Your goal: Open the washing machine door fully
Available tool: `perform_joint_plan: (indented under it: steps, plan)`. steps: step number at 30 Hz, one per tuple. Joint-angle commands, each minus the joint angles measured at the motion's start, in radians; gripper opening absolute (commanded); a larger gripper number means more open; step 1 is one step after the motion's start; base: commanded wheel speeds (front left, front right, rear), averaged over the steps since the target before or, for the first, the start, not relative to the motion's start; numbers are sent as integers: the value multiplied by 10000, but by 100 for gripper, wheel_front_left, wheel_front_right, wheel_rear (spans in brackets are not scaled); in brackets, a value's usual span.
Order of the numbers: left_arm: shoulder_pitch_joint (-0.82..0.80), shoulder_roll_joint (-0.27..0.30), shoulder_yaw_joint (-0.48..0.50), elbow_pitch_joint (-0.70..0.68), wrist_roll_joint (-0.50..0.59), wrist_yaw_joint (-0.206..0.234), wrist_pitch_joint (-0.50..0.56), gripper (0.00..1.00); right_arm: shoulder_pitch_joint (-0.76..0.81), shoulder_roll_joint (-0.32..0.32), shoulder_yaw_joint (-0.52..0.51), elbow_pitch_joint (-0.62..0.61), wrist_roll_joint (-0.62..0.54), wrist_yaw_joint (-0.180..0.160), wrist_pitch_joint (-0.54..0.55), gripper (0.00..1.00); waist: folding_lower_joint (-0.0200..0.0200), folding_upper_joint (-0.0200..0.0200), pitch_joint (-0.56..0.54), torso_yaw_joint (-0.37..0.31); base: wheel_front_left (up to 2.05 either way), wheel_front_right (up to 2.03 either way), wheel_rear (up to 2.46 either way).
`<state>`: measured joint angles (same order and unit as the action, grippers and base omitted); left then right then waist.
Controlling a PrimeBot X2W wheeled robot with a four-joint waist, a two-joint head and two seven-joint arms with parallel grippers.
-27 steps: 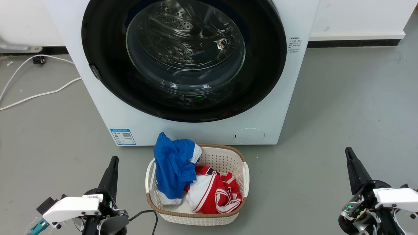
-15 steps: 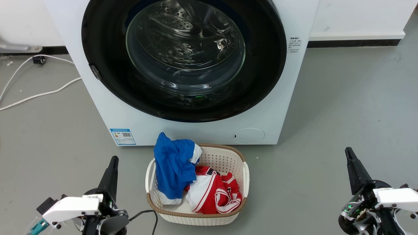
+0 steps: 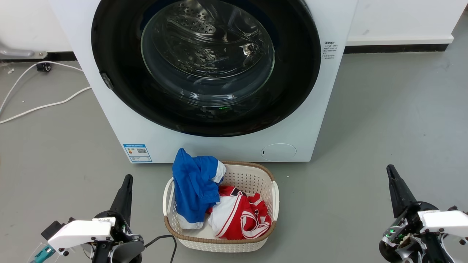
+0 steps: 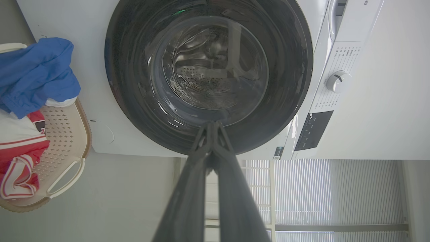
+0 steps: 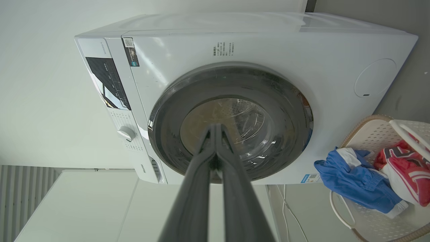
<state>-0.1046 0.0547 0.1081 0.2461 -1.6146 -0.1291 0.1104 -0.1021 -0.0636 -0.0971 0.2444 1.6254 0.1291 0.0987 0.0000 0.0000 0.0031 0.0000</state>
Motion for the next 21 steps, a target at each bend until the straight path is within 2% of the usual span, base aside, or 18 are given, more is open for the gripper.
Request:
perform_joint_plan:
  steps: [1, 11, 12, 21]
  plan:
    - [-77, -13, 41, 7, 42, -28, 11, 0, -101, 24, -19, 14, -57, 29, 41, 0, 0, 0, 0, 0, 0, 0, 0]
    - [-78, -19, 49, 7, 49, -28, 14, 0, -104, 41, -42, 14, -87, 29, 64, 0, 0, 0, 0, 0, 0, 0, 0]
    - [-1, -6, 6, 3, 6, 0, 11, 100, -1, 15, -25, 5, -5, 0, 35, 100, 0, 0, 0, 0, 0, 0, 0]
    - [-14, -26, -519, 49, 168, 0, -354, 100, 229, 25, 155, -110, -292, 0, -307, 100, 0, 0, 7, 3, 0, 0, 0]
